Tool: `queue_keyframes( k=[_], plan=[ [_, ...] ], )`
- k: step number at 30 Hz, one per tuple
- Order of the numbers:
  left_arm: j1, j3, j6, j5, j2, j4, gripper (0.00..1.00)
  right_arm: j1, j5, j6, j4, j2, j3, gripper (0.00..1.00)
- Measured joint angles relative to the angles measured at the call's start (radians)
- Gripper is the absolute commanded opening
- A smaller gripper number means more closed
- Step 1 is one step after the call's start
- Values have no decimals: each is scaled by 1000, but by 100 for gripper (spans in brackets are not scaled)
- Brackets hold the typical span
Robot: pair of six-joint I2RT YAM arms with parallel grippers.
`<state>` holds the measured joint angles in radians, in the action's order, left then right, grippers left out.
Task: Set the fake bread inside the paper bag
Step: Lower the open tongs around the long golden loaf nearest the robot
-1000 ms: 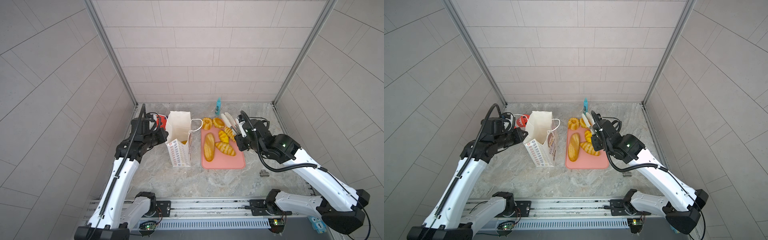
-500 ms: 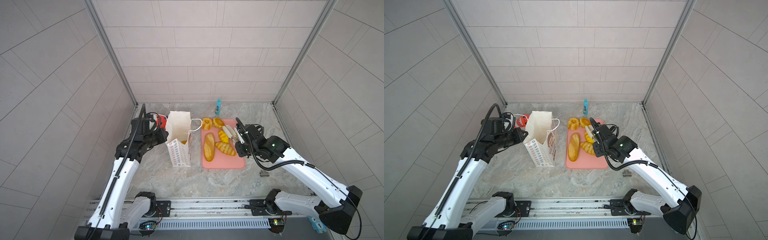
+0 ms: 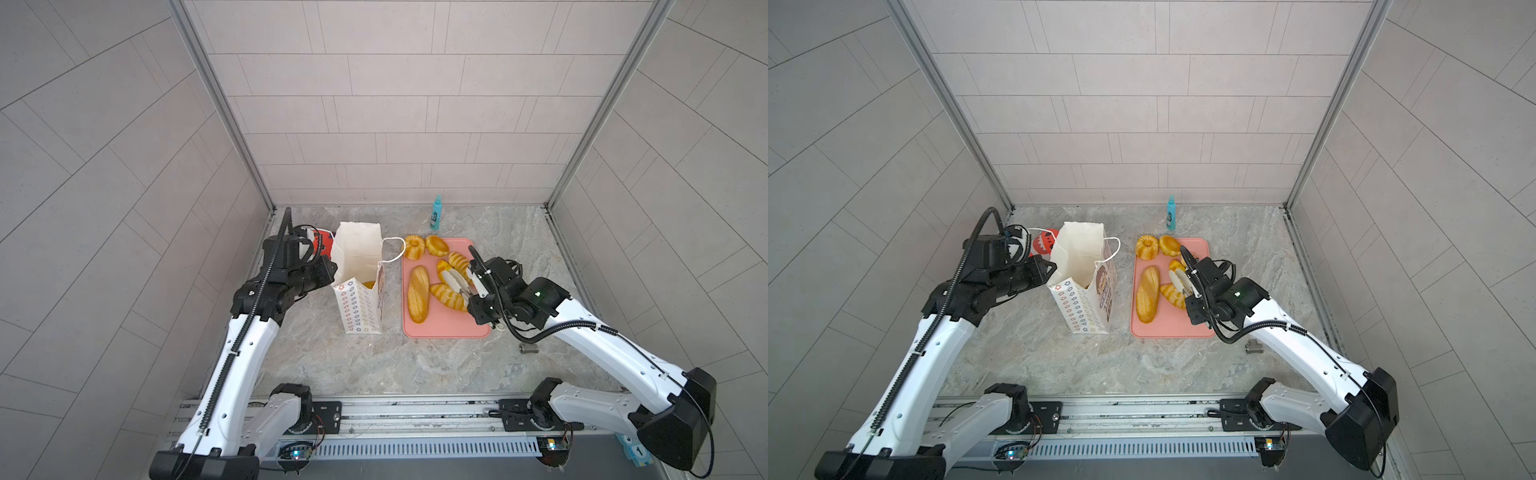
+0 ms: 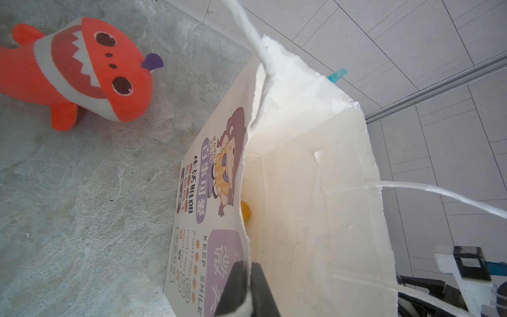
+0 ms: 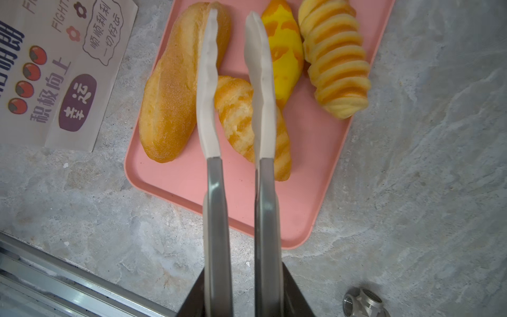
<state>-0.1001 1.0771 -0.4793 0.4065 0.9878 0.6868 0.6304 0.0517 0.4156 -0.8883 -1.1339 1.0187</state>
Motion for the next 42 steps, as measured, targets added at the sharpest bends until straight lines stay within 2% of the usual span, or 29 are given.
queue_keyframes(
  k=[16, 30, 42],
  plan=[
    [0, -1, 0, 1, 0, -1, 12, 174, 73, 116, 26, -13, -50, 39],
    [0, -5, 0, 1, 0, -2, 12, 192, 91, 158, 39, -52, -77, 50],
    [0, -5, 0, 1, 0, -2, 12, 194, 111, 167, 81, -84, -94, 51]
  ],
)
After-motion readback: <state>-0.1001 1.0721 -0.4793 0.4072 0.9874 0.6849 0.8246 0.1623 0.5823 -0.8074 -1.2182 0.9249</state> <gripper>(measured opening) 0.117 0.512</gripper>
